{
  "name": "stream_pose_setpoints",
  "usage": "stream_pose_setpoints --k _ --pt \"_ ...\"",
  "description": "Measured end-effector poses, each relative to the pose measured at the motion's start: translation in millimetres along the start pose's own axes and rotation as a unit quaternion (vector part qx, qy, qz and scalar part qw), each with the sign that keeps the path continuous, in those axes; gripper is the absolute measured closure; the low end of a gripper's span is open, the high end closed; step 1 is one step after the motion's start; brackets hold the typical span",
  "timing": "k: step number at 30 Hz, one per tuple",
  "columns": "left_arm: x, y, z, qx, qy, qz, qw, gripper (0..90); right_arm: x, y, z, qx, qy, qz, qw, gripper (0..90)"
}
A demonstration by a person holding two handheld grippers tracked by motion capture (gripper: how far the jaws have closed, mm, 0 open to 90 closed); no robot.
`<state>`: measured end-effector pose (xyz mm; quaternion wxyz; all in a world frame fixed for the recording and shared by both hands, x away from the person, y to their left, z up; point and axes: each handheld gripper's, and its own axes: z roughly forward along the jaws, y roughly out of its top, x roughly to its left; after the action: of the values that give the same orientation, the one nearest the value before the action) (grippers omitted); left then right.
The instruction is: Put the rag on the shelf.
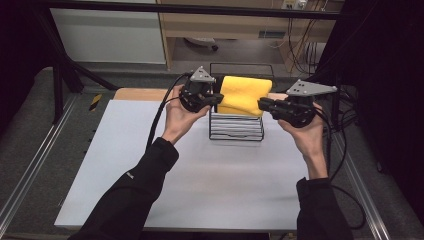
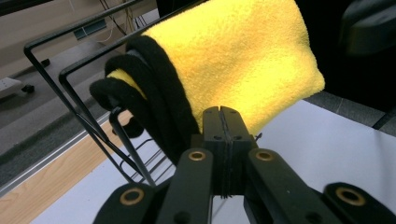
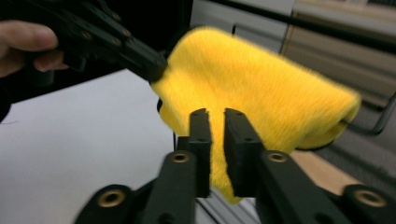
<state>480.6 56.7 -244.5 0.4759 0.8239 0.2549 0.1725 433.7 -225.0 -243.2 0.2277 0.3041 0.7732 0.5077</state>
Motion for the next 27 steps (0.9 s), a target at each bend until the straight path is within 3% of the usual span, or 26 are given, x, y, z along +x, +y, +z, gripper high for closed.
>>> stream_pose_setpoints --k 4,10,15,21,27 --pt "-3.6 -6.1 4.2 -0.001 0.007 0.012 0.9999 89.7 -4.9 -15.1 17.3 0.016 -0.010 0.032 0.9993 90.0" --pt "-1.6 -13.8 14.7 -0.007 0.015 0.005 0.9998 89.7 -10.7 -29.0 27.6 0.004 -0.054 0.035 0.9979 89.7" --pt "0.9 -17.8 19.7 -0.008 0.007 -0.010 0.9999 89.6 -11.9 -33.0 28.5 -0.003 -0.055 0.036 0.9978 83.6" --pt "-1.4 -19.1 0.5 -0.011 -0.003 -0.014 0.9998 82.8 -6.7 -29.6 13.4 -0.033 -0.041 0.039 0.9979 71.0" --pt "-1.4 -30.0 -26.5 0.006 0.005 -0.022 0.9997 64.6 8.1 -22.2 -5.2 -0.043 -0.031 0.038 0.9979 49.0"
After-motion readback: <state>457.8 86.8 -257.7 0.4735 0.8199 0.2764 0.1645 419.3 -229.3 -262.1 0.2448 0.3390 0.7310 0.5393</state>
